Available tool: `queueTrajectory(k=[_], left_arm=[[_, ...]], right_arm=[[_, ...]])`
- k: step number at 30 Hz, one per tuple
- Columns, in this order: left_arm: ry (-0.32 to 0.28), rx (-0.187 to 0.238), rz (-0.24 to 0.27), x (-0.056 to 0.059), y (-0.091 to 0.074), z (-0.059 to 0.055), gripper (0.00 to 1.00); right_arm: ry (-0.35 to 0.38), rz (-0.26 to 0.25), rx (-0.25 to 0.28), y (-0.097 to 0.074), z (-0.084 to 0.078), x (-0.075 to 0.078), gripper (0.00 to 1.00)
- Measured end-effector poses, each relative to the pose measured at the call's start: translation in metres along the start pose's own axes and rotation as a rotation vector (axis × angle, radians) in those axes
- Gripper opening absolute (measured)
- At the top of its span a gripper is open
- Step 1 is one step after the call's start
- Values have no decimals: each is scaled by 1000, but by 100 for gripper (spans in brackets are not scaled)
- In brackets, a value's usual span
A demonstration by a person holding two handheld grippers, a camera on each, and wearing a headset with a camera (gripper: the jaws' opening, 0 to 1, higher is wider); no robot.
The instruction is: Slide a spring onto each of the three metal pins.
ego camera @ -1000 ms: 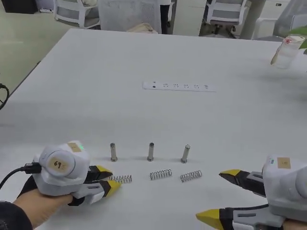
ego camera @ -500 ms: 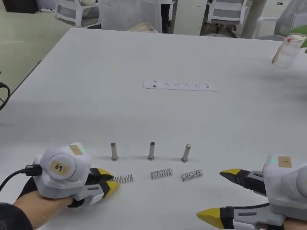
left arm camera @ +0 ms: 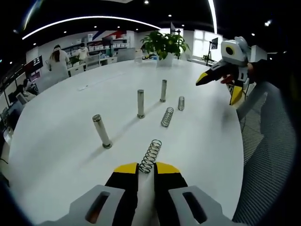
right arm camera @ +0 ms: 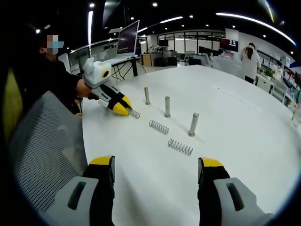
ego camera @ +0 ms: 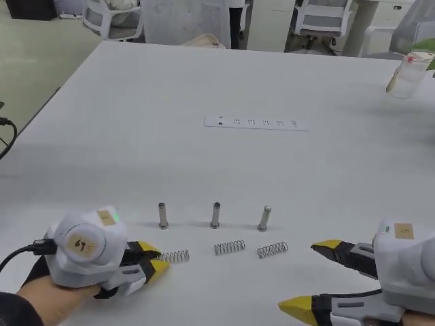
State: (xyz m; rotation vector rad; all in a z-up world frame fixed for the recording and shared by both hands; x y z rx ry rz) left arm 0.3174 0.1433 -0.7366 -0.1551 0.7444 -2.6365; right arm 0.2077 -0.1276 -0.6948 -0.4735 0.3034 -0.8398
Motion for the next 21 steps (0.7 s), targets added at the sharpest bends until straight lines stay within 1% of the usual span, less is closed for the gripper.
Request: queueTrajectory(k=[4, 5, 7, 12, 21], left_arm=[[-2, 2, -18, 4, 0, 1, 5], [-3, 6, -31, 7, -1, 1, 5], [2, 8, -38, 9, -1, 3, 5], [15, 28, -78, 19, -1, 11, 5], [45, 64, -128, 36, -4, 26, 4]], right_arm=[[-4, 2, 5, 0, 1, 0, 70], [-8, 3, 5, 0, 1, 0, 70], [-15, 11, 15, -1, 5, -3, 69], [-37, 27, 27, 1, 11, -6, 67], [-51, 53, 35, 4, 17, -10, 65]])
Point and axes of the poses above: the centre of the closed fingertips' face, and the gripper's own axes: y roughly forward along the fingers, x roughly to its right, z roughly out of its top, the point moved 8 cm from there along -y, roughly backward along the fingers, and after that the axes turned 5 degrees about x, right-handed, at the moved point
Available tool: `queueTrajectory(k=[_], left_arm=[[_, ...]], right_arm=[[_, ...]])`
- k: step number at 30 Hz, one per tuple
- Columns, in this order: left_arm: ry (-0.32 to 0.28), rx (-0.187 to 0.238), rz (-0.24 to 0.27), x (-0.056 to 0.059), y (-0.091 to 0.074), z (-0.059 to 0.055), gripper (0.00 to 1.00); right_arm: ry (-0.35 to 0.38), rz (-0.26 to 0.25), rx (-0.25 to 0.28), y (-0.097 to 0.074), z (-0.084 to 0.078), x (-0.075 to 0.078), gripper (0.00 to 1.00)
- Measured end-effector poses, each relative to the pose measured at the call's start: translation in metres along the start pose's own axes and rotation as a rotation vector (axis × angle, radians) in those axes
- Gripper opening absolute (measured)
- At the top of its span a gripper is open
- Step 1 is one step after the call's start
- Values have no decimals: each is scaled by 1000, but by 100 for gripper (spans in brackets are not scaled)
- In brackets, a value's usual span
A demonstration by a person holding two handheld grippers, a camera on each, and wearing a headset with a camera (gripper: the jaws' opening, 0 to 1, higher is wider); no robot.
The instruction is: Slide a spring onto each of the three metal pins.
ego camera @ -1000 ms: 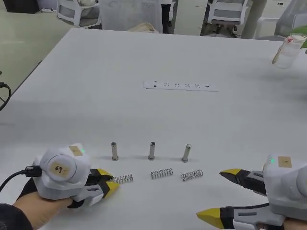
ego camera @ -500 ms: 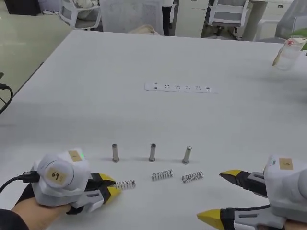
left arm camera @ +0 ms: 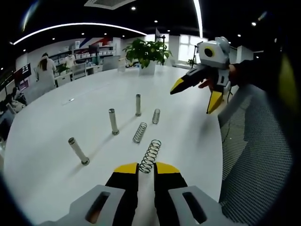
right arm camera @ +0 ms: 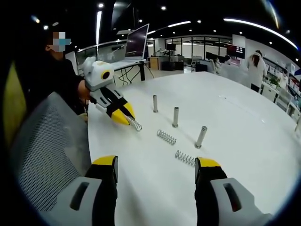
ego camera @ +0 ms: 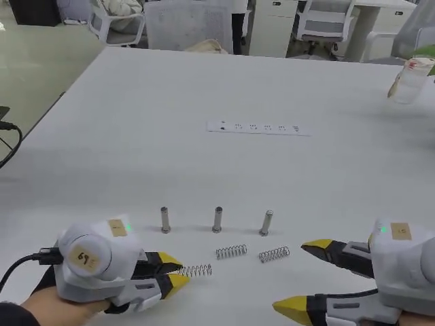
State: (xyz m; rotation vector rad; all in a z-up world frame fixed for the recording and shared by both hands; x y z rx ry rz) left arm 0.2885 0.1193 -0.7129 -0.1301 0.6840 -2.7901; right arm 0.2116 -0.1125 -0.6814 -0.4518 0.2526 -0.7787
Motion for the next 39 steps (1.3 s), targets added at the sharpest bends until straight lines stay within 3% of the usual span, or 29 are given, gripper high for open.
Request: queueTrajectory(k=[8, 16, 29, 39], left_arm=[[19, 43, -16, 5, -6, 15, 4], [21, 56, -11, 2, -6, 19, 4], [19, 64, -10, -1, 0, 21, 4], [22, 73, -14, 1, 4, 25, 4]], right_arm=[[-15, 45, 31, 6, 18, -4, 62], [-6, 113, 40, 21, 32, 0, 55], [113, 223, 51, 51, 35, 6, 41], [180, 267, 64, 67, 35, 3, 37]])
Point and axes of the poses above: the centre of the closed fingertips' face, and the gripper's own axes: y roughly forward along the fingers, x roughly to its right, z roughly out of its top, the point moved 8 cm from there along -y, roughly backward along the fingers, and after that the axes turned 5 degrees about x, right-handed, at the moved point
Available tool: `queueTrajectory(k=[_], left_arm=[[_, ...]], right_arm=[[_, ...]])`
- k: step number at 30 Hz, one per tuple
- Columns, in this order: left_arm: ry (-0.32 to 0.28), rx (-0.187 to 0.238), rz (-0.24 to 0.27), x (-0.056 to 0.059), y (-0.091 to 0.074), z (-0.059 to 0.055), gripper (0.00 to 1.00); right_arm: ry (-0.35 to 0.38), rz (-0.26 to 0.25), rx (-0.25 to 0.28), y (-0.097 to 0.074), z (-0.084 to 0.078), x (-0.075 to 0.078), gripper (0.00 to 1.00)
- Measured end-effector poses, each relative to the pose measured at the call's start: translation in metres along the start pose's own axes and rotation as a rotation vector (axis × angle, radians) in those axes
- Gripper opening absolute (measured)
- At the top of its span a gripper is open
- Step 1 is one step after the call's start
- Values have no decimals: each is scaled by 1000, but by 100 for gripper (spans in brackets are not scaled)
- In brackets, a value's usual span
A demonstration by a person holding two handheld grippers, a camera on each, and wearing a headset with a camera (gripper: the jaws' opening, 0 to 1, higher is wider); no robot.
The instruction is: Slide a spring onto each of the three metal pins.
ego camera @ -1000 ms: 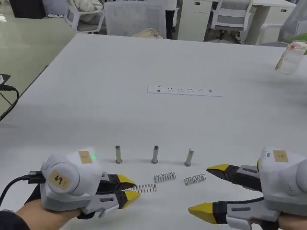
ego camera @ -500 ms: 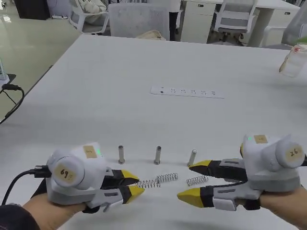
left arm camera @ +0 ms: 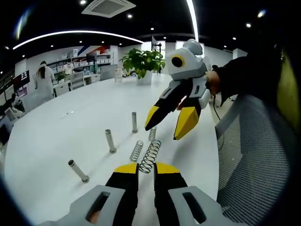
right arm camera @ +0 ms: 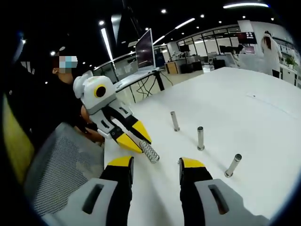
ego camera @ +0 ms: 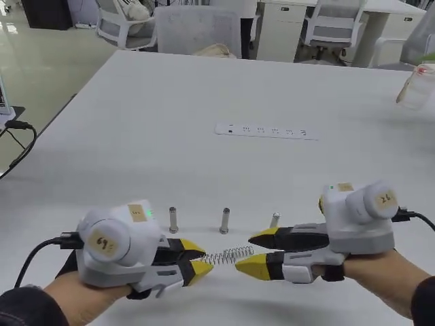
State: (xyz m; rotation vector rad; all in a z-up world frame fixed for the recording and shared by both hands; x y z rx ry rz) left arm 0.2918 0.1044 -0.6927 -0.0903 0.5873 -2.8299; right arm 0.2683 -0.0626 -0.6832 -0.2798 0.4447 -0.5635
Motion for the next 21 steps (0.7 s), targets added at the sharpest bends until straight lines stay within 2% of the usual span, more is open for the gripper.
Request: queueTrajectory(k=[12, 21], left_arm=[[15, 24, -19, 6, 2, 9, 4], [25, 40, -30, 9, 3, 14, 4]], right_arm=[[63, 30, 10, 10, -5, -3, 30], [109, 64, 30, 9, -5, -6, 21]])
Point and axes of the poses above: the centre of the closed fingertips' face, and the gripper's own axes: y roughly forward along the fingers, x roughly to its right, z roughly out of its top, the point moved 8 cm from there along -y, roughly backward along the fingers, and after that the axes turned 5 degrees about x, right-handed, at the moved point
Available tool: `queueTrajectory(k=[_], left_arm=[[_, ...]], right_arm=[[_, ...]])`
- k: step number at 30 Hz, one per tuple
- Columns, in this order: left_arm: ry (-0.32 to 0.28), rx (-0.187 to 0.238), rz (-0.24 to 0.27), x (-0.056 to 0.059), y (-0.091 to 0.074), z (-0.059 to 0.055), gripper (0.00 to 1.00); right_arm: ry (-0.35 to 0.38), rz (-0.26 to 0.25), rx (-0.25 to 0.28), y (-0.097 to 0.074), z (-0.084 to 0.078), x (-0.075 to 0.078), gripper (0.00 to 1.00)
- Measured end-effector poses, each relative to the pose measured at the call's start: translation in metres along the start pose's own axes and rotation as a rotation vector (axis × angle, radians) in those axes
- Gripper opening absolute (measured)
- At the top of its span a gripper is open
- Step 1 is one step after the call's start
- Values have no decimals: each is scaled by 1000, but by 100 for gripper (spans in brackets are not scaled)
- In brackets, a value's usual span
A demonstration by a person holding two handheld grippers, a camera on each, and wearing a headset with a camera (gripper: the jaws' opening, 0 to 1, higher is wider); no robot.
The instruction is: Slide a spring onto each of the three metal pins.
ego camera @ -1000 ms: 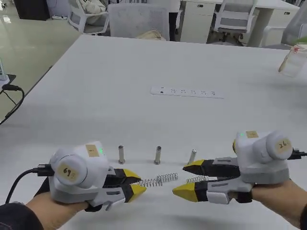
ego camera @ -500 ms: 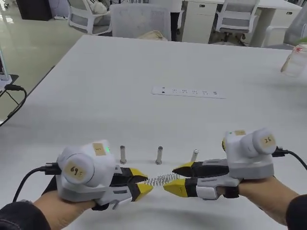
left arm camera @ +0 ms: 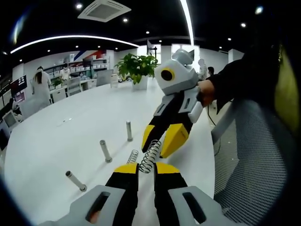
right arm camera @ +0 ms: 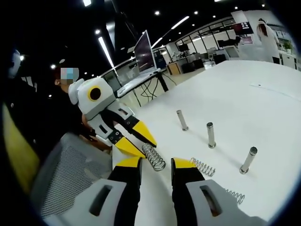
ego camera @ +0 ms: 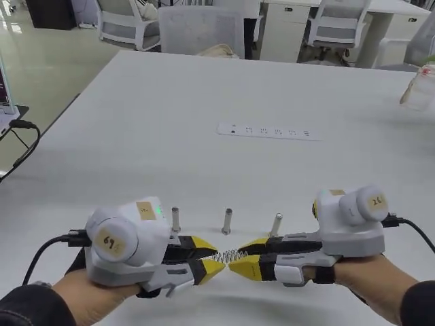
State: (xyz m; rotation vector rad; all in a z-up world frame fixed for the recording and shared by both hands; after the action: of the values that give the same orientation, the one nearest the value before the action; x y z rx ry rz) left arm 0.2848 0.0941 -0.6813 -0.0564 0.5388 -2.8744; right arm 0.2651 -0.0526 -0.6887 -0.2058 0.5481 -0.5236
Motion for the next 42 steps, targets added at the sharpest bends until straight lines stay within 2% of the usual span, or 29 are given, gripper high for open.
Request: queueTrajectory(k=[14, 22, 27, 30, 33, 36, 42], left_arm=[[12, 2, -6, 3, 1, 2, 4], [49, -18, -16, 7, 3, 2, 4], [40, -14, -15, 7, 4, 3, 3], [33, -13, -12, 6, 4, 3, 3], [30, -12, -4, 5, 4, 2, 3], [34, -15, -7, 5, 4, 1, 3], [35, -9, -4, 4, 4, 2, 3]], right_arm=[[15, 13, -1, -3, -1, -3, 11], [-31, 30, -15, -3, 12, -13, 9], [-80, 27, -39, -1, 18, -18, 9], [-131, 14, -78, 1, 21, -19, 9], [-205, -6, -144, 3, 24, -20, 9], [-242, -15, -201, 6, 27, -23, 9], [-275, -35, -257, 9, 34, -26, 9]])
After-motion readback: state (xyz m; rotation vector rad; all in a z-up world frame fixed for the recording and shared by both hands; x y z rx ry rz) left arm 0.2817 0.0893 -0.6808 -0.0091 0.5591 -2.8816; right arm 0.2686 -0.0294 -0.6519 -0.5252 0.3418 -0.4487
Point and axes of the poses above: the centre of the closed fingertips' face, and the gripper's own axes: y roughly forward along the fingers, x roughly to its right, z roughly out of its top, the point moved 8 cm from there along -y, roughly backward along the fingers, and after that the axes turned 5 degrees about x, right-handed, at the moved point
